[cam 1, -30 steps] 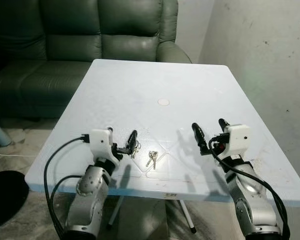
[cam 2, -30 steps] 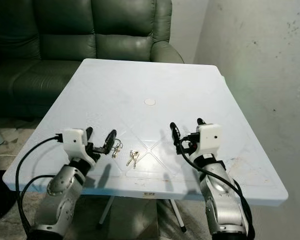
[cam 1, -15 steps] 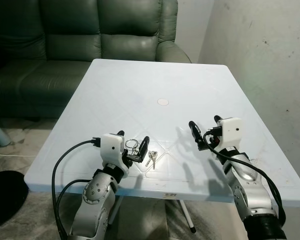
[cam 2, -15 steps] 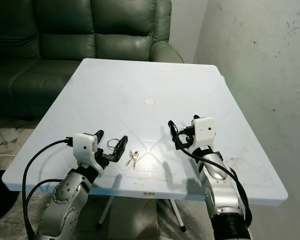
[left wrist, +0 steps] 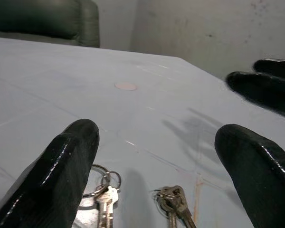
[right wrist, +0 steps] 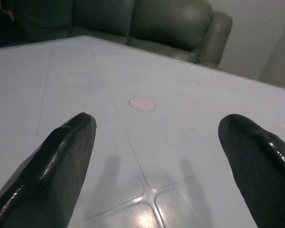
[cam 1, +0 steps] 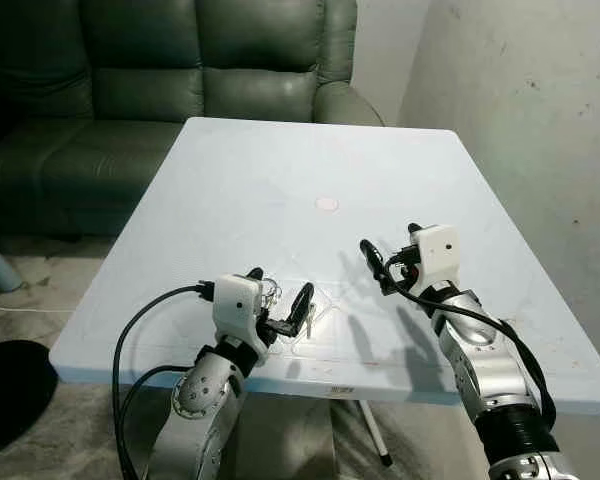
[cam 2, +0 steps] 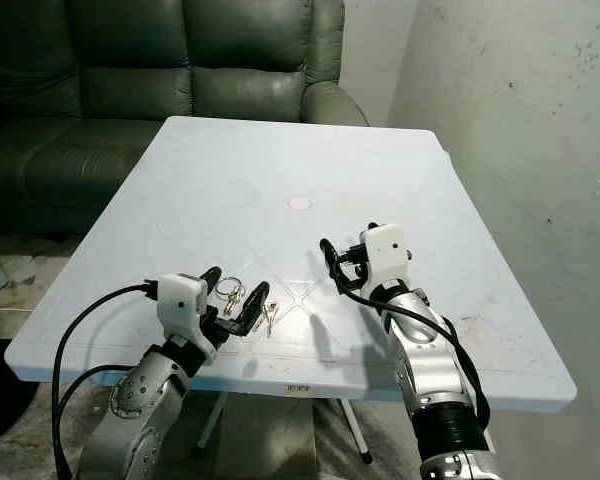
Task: Hang keys on a hook
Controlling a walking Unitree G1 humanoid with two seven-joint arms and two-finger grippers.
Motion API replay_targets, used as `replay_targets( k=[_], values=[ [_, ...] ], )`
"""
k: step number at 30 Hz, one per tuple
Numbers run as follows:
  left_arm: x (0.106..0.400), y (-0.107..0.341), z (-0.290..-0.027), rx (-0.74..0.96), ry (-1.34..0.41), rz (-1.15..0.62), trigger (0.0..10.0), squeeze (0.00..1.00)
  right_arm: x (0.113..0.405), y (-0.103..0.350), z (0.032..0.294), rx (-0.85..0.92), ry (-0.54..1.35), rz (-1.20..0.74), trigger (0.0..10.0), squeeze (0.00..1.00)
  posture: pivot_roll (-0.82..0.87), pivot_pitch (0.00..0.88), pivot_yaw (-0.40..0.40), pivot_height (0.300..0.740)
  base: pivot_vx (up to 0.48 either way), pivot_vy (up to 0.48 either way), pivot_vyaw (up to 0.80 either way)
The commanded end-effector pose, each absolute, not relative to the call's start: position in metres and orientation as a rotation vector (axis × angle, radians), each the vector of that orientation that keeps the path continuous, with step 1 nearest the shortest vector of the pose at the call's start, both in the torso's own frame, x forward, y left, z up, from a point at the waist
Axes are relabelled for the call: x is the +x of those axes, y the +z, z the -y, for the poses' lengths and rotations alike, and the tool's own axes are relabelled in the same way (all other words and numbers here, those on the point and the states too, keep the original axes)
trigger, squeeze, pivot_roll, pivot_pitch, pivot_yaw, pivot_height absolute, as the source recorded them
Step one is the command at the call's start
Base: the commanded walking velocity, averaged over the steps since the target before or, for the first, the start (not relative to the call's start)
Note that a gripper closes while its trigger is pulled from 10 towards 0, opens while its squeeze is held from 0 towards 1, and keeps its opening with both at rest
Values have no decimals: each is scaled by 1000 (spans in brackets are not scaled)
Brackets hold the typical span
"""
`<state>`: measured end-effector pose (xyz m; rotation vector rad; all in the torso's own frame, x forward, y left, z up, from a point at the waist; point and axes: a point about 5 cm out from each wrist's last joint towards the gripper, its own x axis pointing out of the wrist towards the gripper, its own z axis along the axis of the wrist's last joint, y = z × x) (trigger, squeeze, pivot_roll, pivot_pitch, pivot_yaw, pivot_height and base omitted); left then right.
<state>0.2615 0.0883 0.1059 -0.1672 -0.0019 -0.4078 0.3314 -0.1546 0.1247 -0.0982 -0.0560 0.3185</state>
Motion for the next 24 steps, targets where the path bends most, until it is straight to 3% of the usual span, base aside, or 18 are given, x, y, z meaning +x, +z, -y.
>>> replay_targets(
  k=[1, 6, 11, 24],
  values=[
    [267, 107, -93, -190, -366, -6, 10000, 0, 332, 136, 158, -30, 303, 118, 10000, 0, -36, 0, -58, 740, 0, 0, 0],
    [282, 111, -104, -257, -280, 1, 10000, 0, 323, 146, 163, 122, 227, 206, 10000, 0, -39, 1, -55, 740, 0, 0, 0],
    [292, 117, -115, -255, -254, 19, 10000, 0, 311, 144, 162, 147, 188, 224, 10000, 0, -51, 0, -45, 740, 0, 0, 0],
    [308, 123, -142, -265, -179, 42, 10000, 0, 285, 126, 161, 176, 147, 168, 10000, 0, -64, 0, -42, 740, 0, 419, 0]
  ],
)
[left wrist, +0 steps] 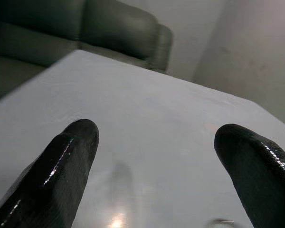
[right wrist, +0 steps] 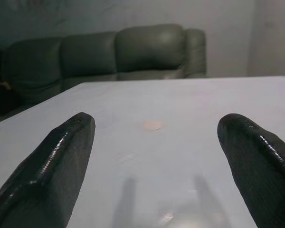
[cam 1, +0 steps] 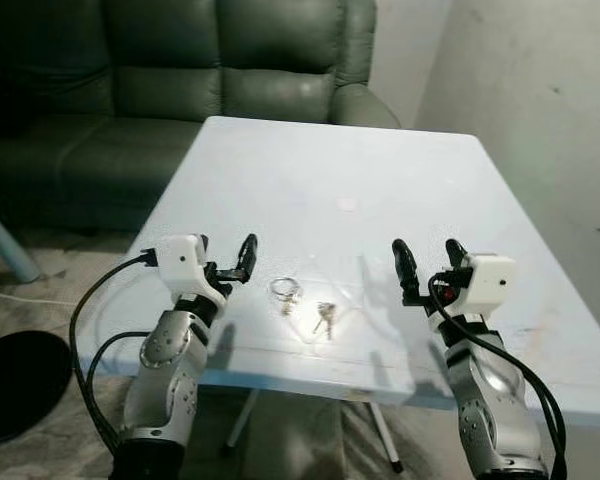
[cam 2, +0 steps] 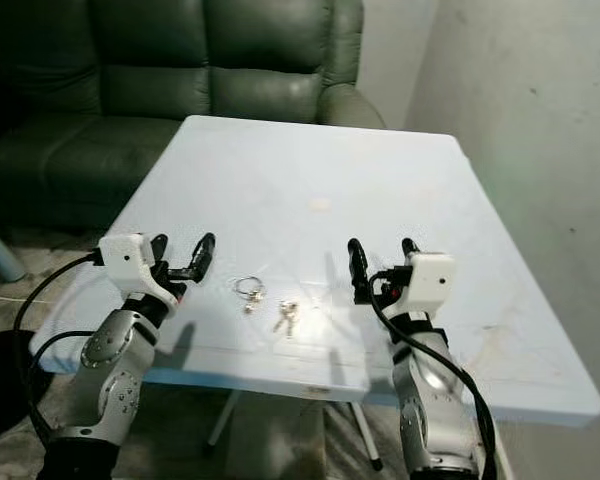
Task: Hang keys on a hook
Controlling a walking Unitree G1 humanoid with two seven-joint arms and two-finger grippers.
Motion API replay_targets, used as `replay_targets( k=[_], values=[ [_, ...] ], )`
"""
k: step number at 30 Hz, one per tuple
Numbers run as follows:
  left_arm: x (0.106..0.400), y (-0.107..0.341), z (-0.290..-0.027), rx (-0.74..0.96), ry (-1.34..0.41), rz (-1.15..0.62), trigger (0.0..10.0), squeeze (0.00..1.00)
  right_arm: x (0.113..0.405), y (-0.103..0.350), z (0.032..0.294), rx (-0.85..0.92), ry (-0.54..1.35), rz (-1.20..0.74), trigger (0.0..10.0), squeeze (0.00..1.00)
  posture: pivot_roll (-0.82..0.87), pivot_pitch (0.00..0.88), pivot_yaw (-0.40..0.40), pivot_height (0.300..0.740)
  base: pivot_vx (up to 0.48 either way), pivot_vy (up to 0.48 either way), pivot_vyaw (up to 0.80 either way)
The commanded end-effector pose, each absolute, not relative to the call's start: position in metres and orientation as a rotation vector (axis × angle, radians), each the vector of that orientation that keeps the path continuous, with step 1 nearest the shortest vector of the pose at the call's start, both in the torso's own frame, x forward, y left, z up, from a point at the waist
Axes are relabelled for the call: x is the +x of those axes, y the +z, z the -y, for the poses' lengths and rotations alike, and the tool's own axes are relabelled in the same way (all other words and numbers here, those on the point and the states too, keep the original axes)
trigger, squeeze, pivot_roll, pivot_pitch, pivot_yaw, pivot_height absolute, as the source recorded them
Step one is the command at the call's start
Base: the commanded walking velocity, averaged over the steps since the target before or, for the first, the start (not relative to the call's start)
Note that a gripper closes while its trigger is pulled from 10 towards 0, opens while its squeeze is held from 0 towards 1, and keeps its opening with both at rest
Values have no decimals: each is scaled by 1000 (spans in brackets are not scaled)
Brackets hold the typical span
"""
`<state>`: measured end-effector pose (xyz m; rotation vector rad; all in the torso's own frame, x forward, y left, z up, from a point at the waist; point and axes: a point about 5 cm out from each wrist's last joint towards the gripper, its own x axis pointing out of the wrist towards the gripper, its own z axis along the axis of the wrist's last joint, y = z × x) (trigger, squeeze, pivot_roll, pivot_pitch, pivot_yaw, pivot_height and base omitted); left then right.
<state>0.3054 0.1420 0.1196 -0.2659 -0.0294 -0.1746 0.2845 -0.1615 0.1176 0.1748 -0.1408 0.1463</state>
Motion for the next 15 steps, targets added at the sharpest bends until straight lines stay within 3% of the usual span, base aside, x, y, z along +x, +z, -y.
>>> replay_targets(
  k=[1, 14, 15],
  values=[
    [309, 124, -143, -268, -176, 44, 10000, 0, 283, 126, 160, 177, 148, 163, 10000, 0, -64, 0, -42, 740, 0, 480, 0],
    [311, 124, -146, -273, -162, 52, 10000, 0, 281, 124, 154, 182, 172, 139, 10000, 0, -50, 0, -57, 740, 0, 480, 0],
    [310, 124, -147, -265, -149, 56, 10000, 0, 281, 124, 154, 183, 174, 136, 10000, 0, -48, 0, -58, 740, 0, 0, 0]
  ],
)
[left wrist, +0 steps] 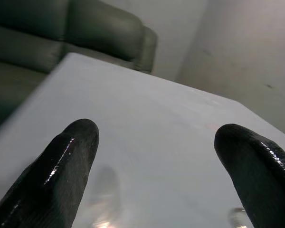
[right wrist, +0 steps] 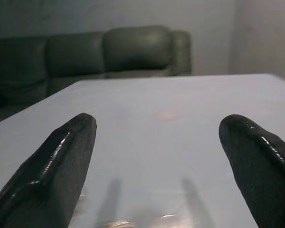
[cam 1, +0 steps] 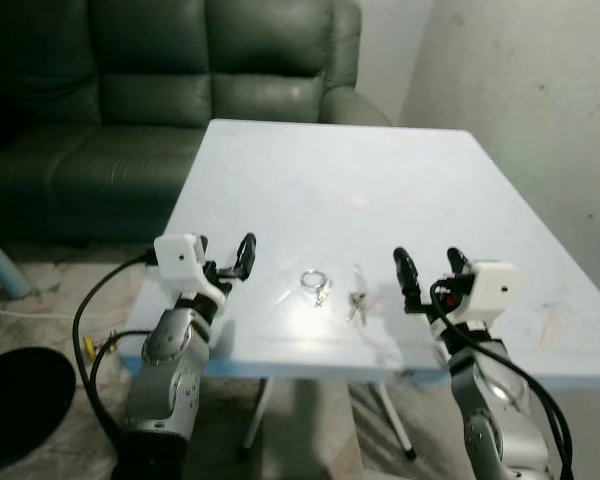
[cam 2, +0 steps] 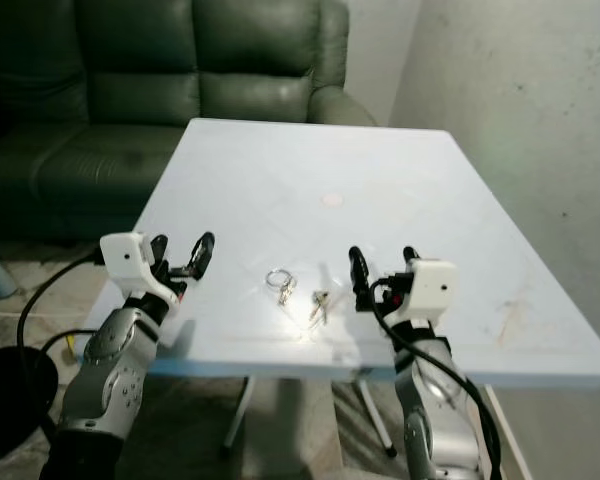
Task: Hang keys on a hook
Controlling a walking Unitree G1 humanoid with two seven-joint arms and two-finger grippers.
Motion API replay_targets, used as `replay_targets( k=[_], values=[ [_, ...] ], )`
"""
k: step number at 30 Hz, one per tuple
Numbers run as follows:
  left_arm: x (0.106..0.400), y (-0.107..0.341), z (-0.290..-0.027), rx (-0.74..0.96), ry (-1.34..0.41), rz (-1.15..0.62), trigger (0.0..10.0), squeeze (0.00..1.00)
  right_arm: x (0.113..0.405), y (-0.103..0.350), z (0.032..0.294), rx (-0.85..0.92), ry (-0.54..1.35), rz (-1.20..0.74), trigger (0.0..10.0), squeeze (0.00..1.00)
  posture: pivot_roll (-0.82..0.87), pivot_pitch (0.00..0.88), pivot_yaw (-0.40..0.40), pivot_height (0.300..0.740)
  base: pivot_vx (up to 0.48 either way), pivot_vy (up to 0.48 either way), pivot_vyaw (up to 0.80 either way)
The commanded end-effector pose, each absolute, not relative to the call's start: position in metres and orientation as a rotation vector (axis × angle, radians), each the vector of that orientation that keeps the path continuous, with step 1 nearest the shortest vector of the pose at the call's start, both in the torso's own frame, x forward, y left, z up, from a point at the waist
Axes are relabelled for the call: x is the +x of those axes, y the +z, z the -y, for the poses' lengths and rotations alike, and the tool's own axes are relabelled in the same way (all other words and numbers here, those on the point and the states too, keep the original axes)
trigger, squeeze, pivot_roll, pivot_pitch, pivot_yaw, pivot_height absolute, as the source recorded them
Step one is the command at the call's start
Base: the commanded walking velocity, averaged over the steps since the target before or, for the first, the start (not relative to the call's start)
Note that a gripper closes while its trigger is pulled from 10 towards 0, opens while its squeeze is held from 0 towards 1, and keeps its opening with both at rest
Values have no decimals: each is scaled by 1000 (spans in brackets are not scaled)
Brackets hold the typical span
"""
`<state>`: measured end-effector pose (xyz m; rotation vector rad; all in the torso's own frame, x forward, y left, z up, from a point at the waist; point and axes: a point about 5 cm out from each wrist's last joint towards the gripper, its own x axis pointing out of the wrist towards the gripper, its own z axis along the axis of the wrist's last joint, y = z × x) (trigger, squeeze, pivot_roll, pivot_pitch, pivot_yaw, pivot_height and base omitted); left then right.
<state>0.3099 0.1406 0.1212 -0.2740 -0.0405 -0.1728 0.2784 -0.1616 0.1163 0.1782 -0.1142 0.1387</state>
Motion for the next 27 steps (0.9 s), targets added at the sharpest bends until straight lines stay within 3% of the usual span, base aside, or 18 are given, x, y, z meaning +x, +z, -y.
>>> replay_targets(
  k=[1, 22, 27],
  values=[
    [311, 124, -148, -264, -140, 57, 10000, 0, 281, 124, 153, 184, 176, 135, 10000, 0, -48, 0, -58, 740, 0, 0, 0],
    [311, 127, -148, -244, -114, 83, 10000, 0, 280, 122, 152, 175, 195, 109, 10000, 0, -45, 0, -65, 740, 0, 0, 0],
    [311, 128, -148, -288, -103, 101, 10000, 0, 280, 121, 152, 175, 199, 106, 10000, 0, -45, 0, -66, 740, 0, -384, 0]
  ],
)
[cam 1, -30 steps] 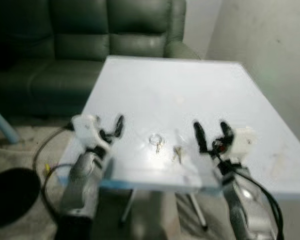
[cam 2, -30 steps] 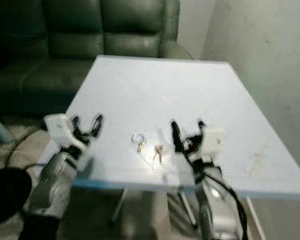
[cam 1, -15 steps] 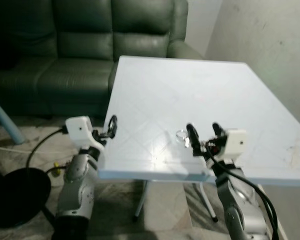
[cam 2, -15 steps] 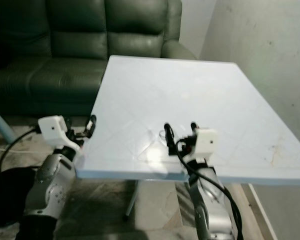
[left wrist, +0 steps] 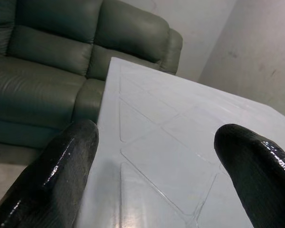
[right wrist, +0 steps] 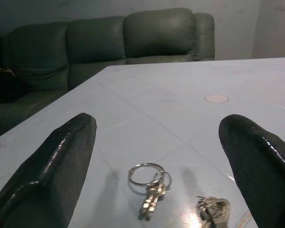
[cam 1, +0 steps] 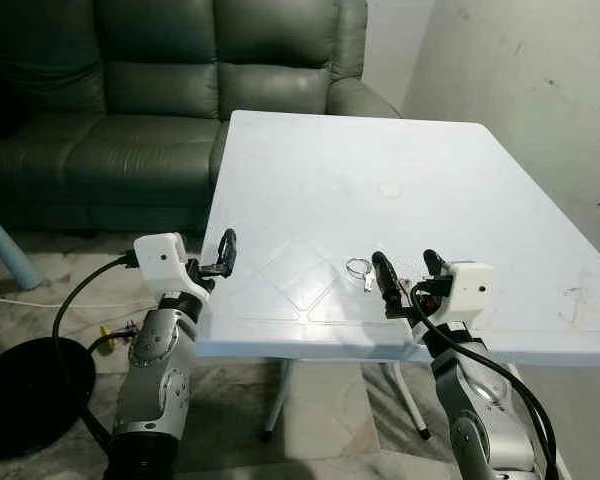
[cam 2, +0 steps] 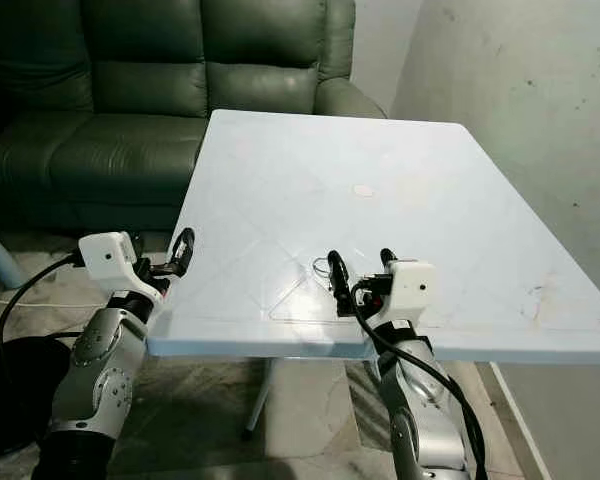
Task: Hang keys on a hook
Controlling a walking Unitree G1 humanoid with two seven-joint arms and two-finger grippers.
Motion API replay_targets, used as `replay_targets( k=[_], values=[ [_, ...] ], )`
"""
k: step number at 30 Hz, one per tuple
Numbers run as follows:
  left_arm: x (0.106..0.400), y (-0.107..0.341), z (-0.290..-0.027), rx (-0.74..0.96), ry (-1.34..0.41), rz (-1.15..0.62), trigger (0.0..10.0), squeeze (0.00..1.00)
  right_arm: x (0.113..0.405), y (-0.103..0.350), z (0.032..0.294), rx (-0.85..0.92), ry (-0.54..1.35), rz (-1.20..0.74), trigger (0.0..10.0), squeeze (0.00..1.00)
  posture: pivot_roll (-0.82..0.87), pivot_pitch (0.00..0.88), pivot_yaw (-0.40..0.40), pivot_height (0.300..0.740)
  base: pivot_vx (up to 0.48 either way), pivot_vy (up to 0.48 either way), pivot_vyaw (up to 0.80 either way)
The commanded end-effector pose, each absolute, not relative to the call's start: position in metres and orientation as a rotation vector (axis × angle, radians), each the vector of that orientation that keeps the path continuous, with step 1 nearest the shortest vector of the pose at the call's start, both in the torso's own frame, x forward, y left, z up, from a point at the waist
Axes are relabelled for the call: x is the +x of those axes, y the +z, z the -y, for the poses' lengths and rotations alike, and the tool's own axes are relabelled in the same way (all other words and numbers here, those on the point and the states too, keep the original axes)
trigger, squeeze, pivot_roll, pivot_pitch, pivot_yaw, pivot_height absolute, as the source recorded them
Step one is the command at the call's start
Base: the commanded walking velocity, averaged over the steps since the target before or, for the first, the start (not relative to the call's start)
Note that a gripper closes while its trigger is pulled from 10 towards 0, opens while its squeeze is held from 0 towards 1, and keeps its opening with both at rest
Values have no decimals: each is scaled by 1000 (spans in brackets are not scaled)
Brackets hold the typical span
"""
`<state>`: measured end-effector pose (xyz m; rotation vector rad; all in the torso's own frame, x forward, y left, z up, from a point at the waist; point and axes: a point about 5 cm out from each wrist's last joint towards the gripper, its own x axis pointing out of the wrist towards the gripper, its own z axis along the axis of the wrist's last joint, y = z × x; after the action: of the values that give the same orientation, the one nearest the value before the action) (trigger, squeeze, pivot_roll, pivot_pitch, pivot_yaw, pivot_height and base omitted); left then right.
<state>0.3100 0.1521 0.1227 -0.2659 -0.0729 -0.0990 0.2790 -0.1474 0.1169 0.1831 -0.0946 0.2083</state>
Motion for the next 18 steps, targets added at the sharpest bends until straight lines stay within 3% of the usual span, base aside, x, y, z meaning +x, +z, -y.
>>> replay_targets(
  k=[1, 14, 18],
  values=[
    [311, 128, -148, -298, -100, 103, 10000, 0, 280, 121, 152, 174, 199, 106, 10000, 0, -45, 0, -66, 740, 0, 0, 0],
    [313, 126, -144, -266, -60, 69, 10000, 0, 280, 119, 154, 154, 210, 88, 10000, 0, -44, 0, -70, 740, 0, 0, 0],
    [309, 128, -129, -240, -150, 74, 10000, 0, 283, 117, 159, 95, 220, 61, 10000, 0, -42, 0, -72, 740, 0, 0, 0]
  ],
)
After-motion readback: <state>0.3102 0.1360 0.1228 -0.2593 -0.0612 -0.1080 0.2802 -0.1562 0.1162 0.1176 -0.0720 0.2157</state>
